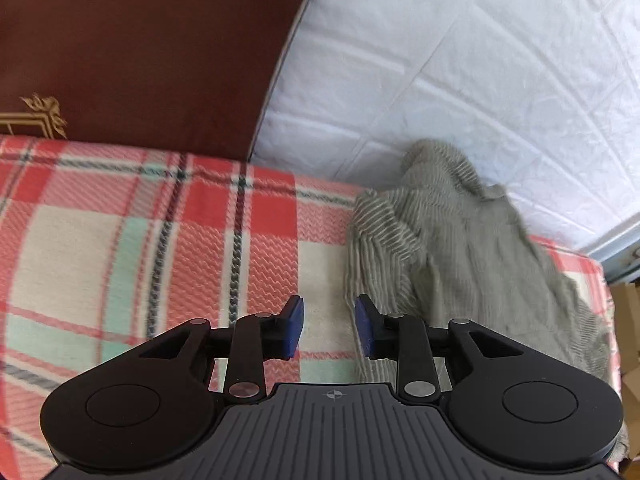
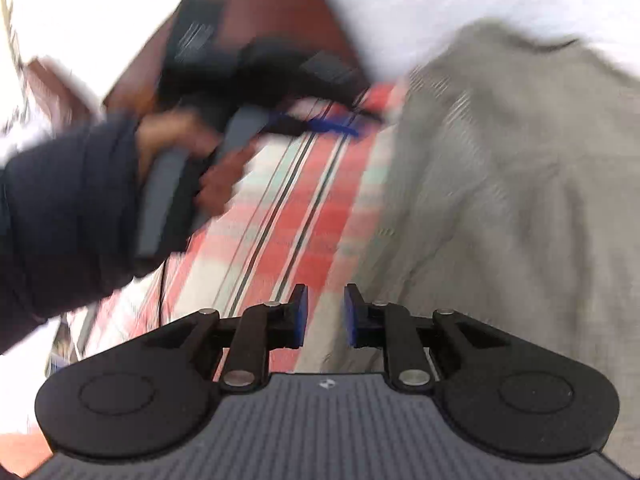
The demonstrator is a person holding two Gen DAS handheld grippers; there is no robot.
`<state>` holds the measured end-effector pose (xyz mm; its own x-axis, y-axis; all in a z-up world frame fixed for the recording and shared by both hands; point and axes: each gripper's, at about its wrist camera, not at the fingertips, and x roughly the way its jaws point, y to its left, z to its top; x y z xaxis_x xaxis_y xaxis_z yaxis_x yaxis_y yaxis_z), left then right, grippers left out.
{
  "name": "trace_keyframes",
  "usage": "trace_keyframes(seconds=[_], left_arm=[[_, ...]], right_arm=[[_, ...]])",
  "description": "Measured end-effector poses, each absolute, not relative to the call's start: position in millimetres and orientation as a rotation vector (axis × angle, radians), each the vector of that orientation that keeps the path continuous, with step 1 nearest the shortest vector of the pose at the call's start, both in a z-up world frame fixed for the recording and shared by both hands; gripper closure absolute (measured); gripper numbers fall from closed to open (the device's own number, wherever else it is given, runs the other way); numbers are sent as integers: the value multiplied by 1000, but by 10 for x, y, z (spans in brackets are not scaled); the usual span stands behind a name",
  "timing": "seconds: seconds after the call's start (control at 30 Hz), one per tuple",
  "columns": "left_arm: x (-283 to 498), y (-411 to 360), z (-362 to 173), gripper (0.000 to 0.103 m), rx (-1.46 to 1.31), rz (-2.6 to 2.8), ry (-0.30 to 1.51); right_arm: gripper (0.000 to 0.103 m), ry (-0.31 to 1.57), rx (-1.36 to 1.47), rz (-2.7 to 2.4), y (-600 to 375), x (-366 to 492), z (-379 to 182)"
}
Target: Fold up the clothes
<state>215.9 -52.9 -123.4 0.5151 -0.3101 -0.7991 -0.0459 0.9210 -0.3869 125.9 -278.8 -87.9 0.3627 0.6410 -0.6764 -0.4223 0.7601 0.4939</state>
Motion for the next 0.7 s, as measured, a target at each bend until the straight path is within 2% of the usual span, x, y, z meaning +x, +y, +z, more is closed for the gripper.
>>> trace_keyframes(seconds=[0.17, 0.47, 0.53, 0.6, 0.7], left_arm=[[2026, -900, -1082, 59, -366, -411, 1049], [2301, -1524, -1552, 59, -319, -453, 1138], [2354, -1542, -1641, 60, -328, -424, 1137], [2373, -1575, -1671, 60, -325, -415, 1128], [2379, -1622, -1700, 62, -305, -404, 1115]], right_arm=[[82, 1001, 250, 605, -3165, 1365, -928], [83, 1055, 230, 528, -3256, 1275, -1235], [87, 1065, 232, 508, -3292, 1260, -1316], [98, 1066, 257, 490, -3336, 1266, -1366], [101, 1064, 297, 478, -3390, 1267, -1429]])
